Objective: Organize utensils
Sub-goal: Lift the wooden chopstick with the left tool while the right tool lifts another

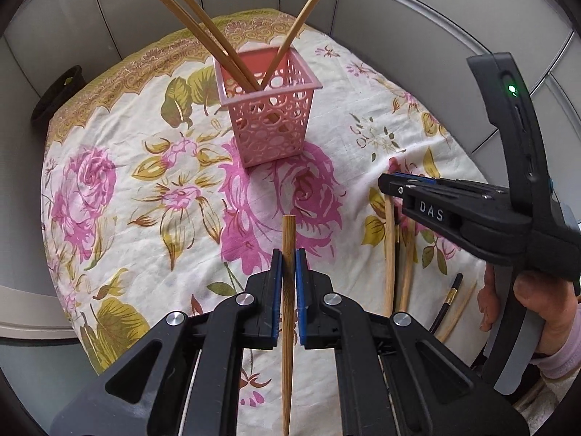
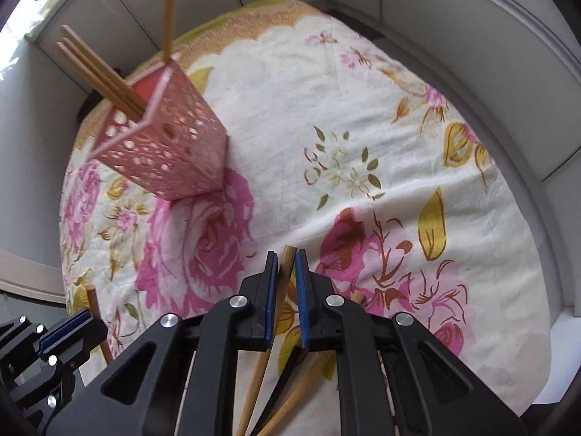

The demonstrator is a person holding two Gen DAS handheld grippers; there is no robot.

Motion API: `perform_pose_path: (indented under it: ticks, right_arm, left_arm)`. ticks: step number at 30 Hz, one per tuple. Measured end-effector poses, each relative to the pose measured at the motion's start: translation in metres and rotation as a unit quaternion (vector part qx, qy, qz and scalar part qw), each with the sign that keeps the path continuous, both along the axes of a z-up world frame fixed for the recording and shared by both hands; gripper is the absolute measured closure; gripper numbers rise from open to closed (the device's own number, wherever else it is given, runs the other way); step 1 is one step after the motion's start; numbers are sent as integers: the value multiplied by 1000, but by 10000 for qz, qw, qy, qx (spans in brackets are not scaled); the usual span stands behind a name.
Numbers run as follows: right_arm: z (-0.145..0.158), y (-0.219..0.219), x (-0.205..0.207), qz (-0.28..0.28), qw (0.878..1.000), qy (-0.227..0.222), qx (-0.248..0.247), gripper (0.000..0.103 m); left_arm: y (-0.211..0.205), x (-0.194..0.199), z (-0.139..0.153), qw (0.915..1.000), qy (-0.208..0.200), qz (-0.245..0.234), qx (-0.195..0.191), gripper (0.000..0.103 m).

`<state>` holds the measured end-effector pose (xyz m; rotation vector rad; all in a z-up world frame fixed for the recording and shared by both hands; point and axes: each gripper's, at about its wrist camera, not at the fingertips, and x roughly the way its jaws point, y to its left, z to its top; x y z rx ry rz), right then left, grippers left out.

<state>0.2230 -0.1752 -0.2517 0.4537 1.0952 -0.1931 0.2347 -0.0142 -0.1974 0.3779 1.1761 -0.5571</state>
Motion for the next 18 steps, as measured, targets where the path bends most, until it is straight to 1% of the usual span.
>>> perform_pose_path:
  ticks: [3,6,8,12,18]
  right_arm:
    - [35,19,-20,206,9971,-676,-279,93]
    - [68,35,-43,442,9884,-1318,-620,93]
    - [88,45,-53,591,9816,-1647,-762,93]
    - [120,51,-78,745,9720,-2039,-899,93]
    - [155,44,-100,682,9651,-2344,-945,94]
  left_arm:
    - [5,-8,24,9992,-303,75,-245,97]
    - [12,-19,50,9967,-610,124,-516,97]
    - [14,-28,65,9944,-803,92,-680,97]
    - [15,-44,89,9900,-1098,80,-877,97]
    - [13,-57,123,9804,-1522,107,-1243,97]
